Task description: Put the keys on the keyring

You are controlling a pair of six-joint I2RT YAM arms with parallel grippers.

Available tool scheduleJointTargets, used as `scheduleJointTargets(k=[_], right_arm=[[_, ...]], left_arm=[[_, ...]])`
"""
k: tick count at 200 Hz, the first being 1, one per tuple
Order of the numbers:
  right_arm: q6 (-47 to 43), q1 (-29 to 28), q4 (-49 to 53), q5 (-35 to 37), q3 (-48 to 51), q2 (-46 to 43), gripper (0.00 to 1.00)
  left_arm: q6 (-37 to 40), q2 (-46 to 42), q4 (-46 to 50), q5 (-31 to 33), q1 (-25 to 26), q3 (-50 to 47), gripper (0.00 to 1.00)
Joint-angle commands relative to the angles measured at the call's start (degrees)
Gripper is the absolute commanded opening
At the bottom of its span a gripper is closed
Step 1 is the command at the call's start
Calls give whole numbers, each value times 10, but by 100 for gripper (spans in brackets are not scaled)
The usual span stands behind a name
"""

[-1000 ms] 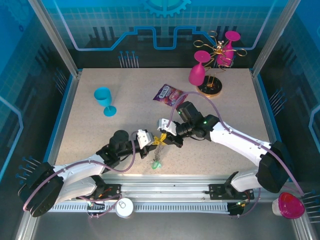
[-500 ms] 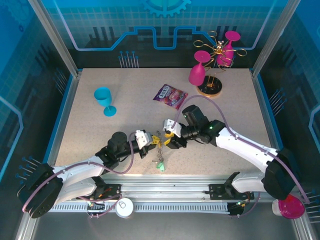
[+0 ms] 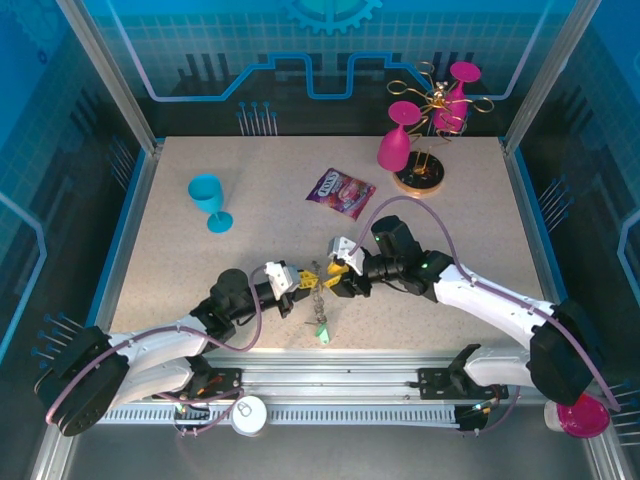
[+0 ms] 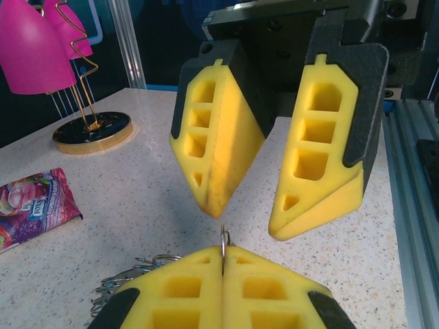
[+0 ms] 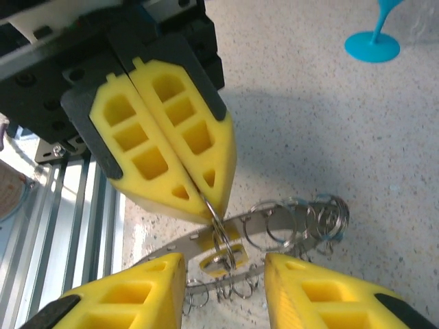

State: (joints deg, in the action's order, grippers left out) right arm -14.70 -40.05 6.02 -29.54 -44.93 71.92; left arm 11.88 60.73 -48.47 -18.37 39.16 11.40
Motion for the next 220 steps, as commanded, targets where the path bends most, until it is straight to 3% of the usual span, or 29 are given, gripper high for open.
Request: scheduleJointTargets(k=[1,49,87,126,142,159,220], right_arm=[[13,6,-45,-30,7,12,36],[12,3,-90,-54,10,33,26],[3,0,-104,-62,11,41,0],[-40,0,-39,-46,-9,25,0],[-73,-4,28,-30,-38,27,0],[-102,-9,91,-14,-74,33,0],[-193,-54,264,49,-180,87,0]], left_arm=[[-16,2,-53,-17,-3,-3,0],[-24,12,-68,-25,-3,-2,0],[-29,15,-74,-25,-4,-4,0],[-28,10,-46,-10,-5,1,0],[-13,-1,12,-7,-6,15,18],[5,-12,77,-13,-6,34,22],[35,-22,174,-23,-6,68,17]])
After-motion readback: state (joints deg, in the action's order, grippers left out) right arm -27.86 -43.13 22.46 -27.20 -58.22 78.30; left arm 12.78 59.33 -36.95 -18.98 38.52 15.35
